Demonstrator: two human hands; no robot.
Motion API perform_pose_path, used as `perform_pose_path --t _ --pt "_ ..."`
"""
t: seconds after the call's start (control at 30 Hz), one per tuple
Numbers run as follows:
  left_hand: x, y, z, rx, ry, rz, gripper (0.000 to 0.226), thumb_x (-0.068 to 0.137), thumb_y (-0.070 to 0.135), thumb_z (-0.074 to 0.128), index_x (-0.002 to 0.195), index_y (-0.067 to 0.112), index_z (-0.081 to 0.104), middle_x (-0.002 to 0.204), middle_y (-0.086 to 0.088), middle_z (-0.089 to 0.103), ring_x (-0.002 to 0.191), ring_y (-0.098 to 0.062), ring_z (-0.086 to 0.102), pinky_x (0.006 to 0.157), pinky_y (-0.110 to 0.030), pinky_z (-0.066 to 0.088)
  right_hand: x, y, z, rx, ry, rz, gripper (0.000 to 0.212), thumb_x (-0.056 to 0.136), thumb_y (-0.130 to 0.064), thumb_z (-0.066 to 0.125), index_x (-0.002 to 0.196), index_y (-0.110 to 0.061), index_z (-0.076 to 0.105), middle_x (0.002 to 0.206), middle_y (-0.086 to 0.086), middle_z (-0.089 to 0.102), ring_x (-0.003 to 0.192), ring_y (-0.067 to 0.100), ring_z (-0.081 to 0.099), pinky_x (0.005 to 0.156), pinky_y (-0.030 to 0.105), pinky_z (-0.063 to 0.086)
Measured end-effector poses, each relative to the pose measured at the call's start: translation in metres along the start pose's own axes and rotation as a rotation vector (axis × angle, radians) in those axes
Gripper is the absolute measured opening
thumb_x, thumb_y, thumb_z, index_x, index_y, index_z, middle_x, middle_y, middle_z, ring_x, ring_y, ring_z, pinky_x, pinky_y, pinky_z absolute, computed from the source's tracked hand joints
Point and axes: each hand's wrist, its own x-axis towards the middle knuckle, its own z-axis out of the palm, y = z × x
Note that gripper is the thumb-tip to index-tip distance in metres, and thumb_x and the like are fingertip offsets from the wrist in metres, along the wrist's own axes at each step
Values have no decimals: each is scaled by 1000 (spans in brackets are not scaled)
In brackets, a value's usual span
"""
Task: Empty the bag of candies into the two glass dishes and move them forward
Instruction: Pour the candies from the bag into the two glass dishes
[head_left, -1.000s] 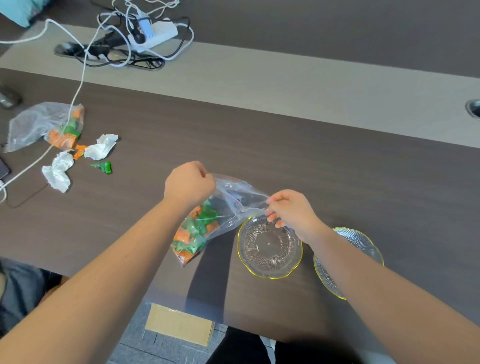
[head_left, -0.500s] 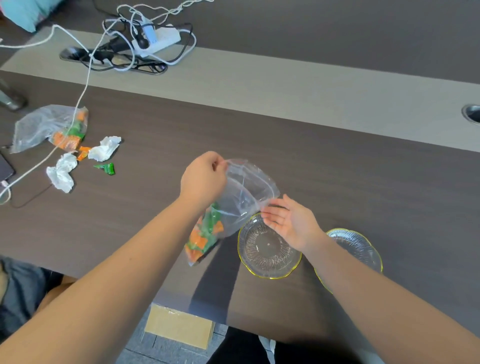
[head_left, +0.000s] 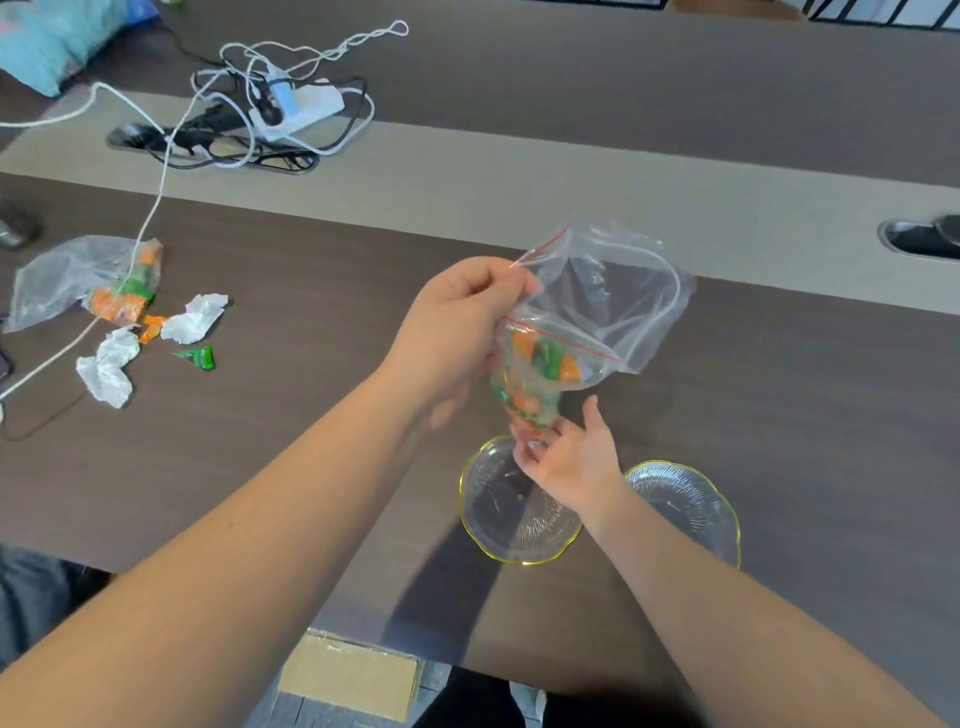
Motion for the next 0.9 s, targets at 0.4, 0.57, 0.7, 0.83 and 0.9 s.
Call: perform_pose_path --t 0.4,0.57,0.7,0.83,0.9 --pt "-7 -44 9 6 -312 -181 24 94 13 46 75 15 60 50 8 41 43 -5 31 45 -17 28 -29 -44 -54 -155 -215 27 63 89 -59 40 120 -10 64 121 17 66 104 40 65 101 59 40" --pt "-6 -33 27 -128 -457 -123 21 87 18 51 72 18 65 60 1 40 50 -9 36 50 -21 36 -41 -32 -65 1 -255 12 54 96 -47 33 118 -10 65 116 20 69 102 51 63 88 72 42" --pt "-3 -31 32 -157 -548 -98 27 85 16 48 67 21 68 66 -6 36 56 -16 34 53 -23 39 -39 -30 -84 51 -117 -94 50 97 -38 33 96 -12 76 101 14 68 90 34 68 76 53 58" --pt "-2 -38 23 -170 -586 -155 29 83 12 50 63 21 70 66 -3 42 47 -5 42 48 -15 41 -45 -39 -91 29 -89 -130 55 89 -30 39 50 -12 74 58 5 69 53 16 68 60 38 59" --pt "2 -47 15 -120 -591 -185 22 82 12 59 65 21 71 64 -1 44 49 -6 40 49 -14 39 -56 -46 -87 18 -104 -130 42 72 -25 56 32 -14 63 33 -9 53 29 8 49 54 29 56"
